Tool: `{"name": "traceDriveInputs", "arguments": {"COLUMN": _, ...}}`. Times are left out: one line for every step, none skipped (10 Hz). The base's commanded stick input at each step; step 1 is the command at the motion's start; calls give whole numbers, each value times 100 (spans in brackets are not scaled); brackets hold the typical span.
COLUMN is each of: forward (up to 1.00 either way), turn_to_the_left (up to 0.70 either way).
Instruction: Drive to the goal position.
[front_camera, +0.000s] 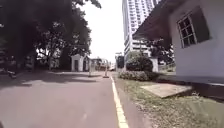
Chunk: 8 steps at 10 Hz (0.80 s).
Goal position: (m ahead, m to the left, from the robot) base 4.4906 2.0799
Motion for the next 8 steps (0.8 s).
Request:
{"name": "traceDriveInputs", "arguments": {"forward": 70, "turn_to_the_left": 0}}
{"name": "traceDriveInputs", "arguments": {"forward": 70, "turn_to_the_left": 0}}
{"name": "traceDriveInputs", "arguments": {"forward": 70, "turn_to_the_left": 0}}
{"name": "traceDriveInputs", "arguments": {"forward": 70, "turn_to_the_left": 0}}
{"name": "traceDriveInputs", "arguments": {"forward": 70, "turn_to_the_left": 0}}
{"name": "traceDriveInputs", "arguments": {"forward": 70, "turn_to_the_left": 0}}
{"name": "traceDriveInputs", "arguments": {"forward": 70, "turn_to_the_left": 0}}
{"name": "traceDriveInputs", "arguments": {"forward": 70, "turn_to_the_left": 0}}
